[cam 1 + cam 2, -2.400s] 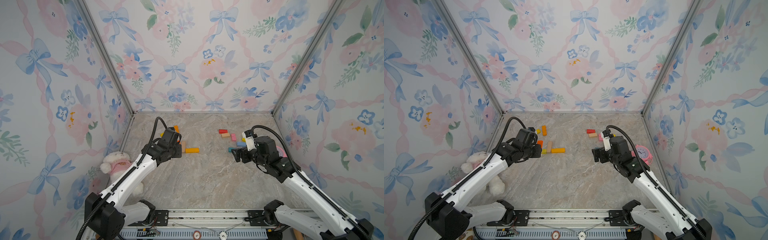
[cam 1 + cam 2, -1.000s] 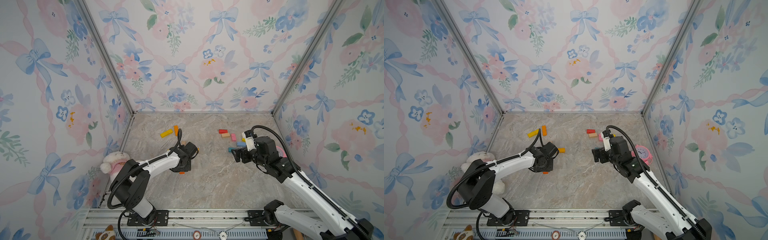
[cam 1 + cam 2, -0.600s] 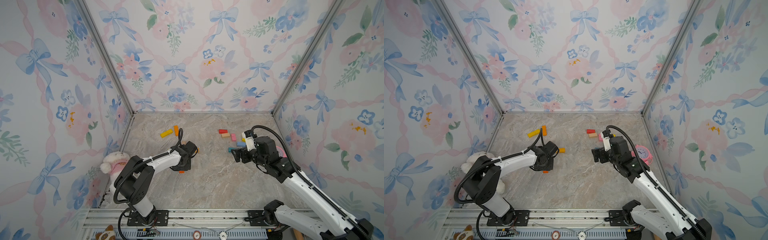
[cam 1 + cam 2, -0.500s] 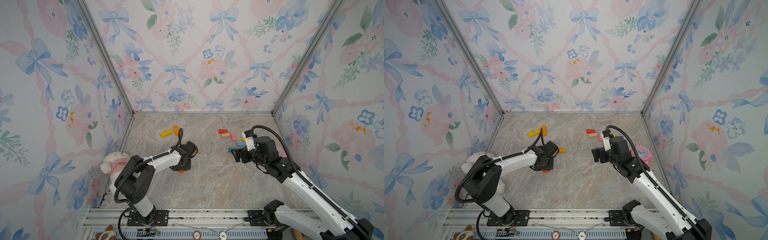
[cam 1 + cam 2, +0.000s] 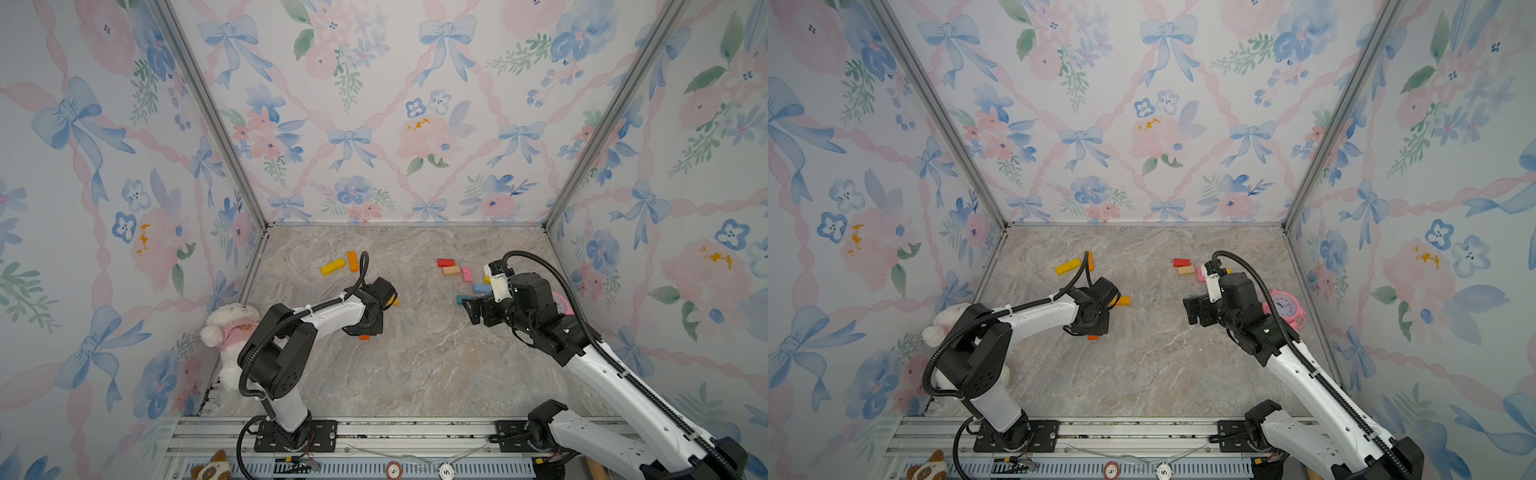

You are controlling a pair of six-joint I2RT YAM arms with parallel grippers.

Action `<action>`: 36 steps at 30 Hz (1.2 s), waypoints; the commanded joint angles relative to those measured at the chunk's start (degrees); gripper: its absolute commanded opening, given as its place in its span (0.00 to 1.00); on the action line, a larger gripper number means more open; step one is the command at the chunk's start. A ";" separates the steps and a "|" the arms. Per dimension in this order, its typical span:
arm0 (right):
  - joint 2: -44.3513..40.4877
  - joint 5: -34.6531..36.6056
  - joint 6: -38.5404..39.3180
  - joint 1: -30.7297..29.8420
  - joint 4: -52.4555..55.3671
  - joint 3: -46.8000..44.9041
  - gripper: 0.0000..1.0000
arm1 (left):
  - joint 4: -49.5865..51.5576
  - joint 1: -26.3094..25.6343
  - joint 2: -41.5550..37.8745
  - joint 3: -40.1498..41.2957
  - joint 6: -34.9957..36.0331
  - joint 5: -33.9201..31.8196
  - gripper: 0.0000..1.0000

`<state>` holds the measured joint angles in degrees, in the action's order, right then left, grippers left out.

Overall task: Assemble the letter t with building blocks
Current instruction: Assemble the building block at the center of the board.

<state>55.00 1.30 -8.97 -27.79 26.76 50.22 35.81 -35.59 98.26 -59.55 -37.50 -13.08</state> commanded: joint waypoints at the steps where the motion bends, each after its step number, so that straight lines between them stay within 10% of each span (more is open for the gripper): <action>1: -0.26 -0.38 -0.85 0.63 -0.40 -0.80 0.96 | 0.02 0.83 1.76 -1.36 1.08 -0.65 0.00; 36: -0.19 -0.34 -0.84 0.59 -0.53 -1.08 0.96 | -1.84 2.46 6.33 -2.15 3.37 -2.38 0.07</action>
<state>55.02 1.32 -8.97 -27.79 26.74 49.74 33.95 -33.71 101.82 -61.82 -35.27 -14.90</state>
